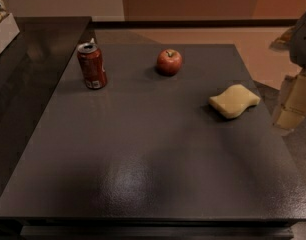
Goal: Move sponge near coke can
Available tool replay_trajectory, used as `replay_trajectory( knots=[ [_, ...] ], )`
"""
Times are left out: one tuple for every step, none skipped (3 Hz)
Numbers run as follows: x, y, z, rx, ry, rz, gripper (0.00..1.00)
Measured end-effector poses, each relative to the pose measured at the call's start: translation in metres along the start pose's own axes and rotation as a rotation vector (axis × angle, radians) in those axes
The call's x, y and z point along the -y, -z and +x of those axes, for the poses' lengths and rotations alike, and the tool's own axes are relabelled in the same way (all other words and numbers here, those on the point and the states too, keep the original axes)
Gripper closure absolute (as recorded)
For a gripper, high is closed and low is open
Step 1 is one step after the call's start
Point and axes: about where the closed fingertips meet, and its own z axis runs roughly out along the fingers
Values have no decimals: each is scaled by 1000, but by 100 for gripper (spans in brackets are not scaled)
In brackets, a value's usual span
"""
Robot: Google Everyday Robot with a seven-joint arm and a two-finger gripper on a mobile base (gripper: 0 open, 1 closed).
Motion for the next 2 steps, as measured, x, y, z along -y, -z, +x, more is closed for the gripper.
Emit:
replay_trajectory(
  knots=[
    [1,-1,-1,3,4,0,0],
    [12,-16,-9,28,42,-24,0]
  ],
)
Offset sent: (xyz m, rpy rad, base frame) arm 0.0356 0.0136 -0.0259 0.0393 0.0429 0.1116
